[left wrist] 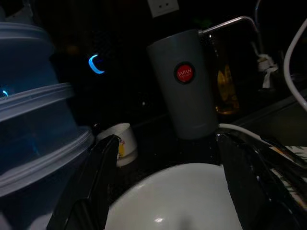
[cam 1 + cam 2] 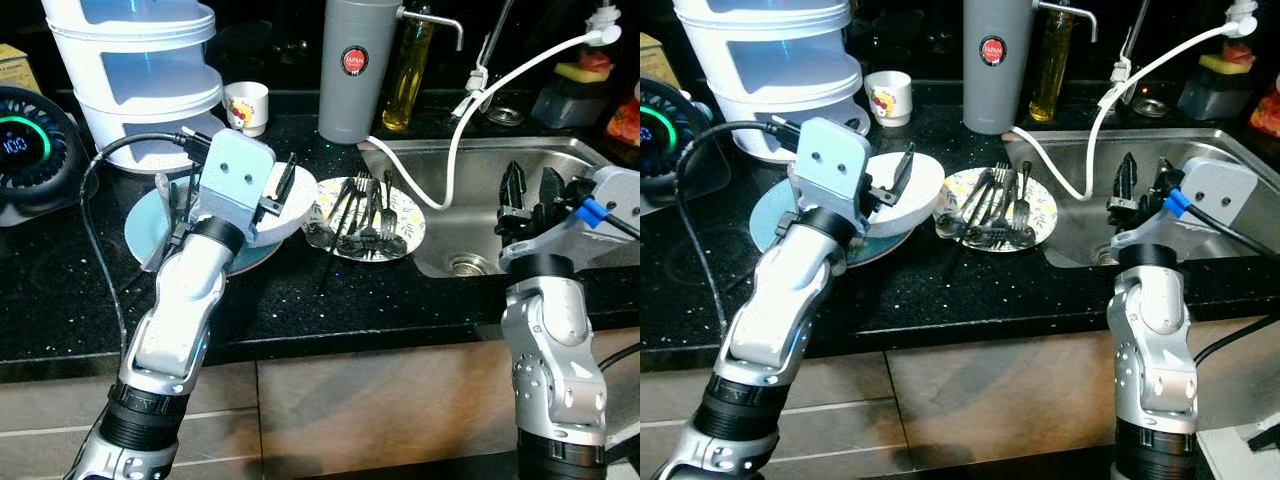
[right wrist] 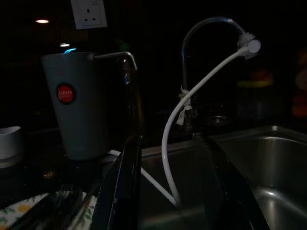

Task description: Kitchen organization

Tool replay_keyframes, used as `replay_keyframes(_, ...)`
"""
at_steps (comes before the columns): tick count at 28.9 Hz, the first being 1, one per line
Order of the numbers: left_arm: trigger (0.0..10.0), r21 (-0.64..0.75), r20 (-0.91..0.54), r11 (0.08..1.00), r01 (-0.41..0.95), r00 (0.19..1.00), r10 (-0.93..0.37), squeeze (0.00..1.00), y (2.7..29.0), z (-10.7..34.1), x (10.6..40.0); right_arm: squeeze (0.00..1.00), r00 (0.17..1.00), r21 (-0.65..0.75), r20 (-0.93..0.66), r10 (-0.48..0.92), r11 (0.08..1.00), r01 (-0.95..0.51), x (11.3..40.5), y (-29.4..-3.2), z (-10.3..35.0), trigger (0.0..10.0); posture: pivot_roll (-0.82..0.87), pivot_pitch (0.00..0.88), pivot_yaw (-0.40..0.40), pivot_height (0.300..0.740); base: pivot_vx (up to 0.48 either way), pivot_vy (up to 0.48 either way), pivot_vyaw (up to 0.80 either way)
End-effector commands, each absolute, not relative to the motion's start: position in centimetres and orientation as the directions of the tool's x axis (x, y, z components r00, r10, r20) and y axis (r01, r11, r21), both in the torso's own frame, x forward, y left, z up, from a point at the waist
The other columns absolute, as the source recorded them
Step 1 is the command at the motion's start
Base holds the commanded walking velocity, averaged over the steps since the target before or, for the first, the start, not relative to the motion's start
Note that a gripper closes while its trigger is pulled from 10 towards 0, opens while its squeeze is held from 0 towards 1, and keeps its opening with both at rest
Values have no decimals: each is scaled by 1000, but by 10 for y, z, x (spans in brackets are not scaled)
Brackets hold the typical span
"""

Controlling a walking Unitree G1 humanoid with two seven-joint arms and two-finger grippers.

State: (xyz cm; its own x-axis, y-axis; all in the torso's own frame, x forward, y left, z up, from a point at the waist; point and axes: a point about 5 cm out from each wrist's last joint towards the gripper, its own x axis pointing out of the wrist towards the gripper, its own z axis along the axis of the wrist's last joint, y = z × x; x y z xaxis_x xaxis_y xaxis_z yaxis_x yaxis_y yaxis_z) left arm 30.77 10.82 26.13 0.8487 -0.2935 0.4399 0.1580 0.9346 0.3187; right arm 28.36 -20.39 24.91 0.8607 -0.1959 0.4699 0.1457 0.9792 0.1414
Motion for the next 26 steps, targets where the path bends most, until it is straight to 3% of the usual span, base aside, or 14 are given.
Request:
replay_keyframes(1, 10000, 311, 427, 934, 178, 851, -305, 0, 103, 260, 308, 0, 860, 146, 465, -208, 977, 157, 282, -207, 249, 10000, -3, 28, 2, 740, 0, -431, 0)
replay_keyframes(26, 10000, 287, 406, 943, 167, 870, -278, 0, 106, 257, 310, 0, 864, 145, 461, -203, 978, 152, 281, -206, 248, 10000, -1, 30, 2, 740, 283, -330, 0)
